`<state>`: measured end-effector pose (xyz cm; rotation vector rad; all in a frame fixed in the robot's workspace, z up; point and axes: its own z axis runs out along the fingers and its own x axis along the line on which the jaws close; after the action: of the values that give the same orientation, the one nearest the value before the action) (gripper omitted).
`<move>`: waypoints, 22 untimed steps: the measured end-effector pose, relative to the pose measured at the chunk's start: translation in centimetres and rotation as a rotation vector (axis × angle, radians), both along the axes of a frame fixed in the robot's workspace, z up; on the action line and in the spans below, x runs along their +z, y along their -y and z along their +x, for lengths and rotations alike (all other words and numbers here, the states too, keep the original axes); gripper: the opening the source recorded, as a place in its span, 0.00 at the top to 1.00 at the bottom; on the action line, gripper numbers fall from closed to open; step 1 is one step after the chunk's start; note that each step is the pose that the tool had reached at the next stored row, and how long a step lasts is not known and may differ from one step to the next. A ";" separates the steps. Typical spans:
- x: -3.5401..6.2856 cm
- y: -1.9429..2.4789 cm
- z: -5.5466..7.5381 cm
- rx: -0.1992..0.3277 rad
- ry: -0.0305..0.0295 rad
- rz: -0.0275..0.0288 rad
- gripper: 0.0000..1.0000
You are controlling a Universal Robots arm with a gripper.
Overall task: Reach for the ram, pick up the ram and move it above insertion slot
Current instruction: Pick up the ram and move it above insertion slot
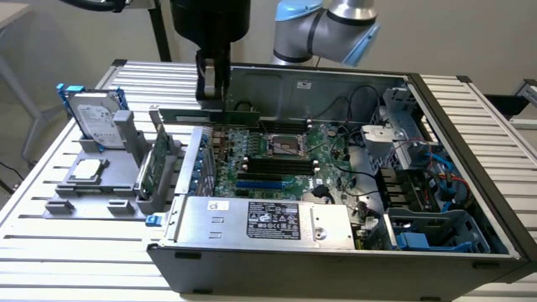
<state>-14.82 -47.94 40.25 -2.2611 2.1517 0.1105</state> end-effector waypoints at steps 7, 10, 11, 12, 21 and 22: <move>-0.07 -0.54 3.2 0.000 -0.0001 0.0010 0.86; -0.15 -1.09 4.2 0.000 -0.0001 0.0010 0.86; -0.19 -1.34 4.6 0.000 -0.0001 0.0010 0.86; -0.23 -1.58 4.9 0.000 -0.0001 0.0010 0.86; -0.65 -4.45 7.1 0.000 -0.0001 0.0010 0.86; -0.72 -4.84 7.3 0.000 -0.0001 0.0010 0.86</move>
<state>-7.54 -43.10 39.53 -2.2604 2.1515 0.1117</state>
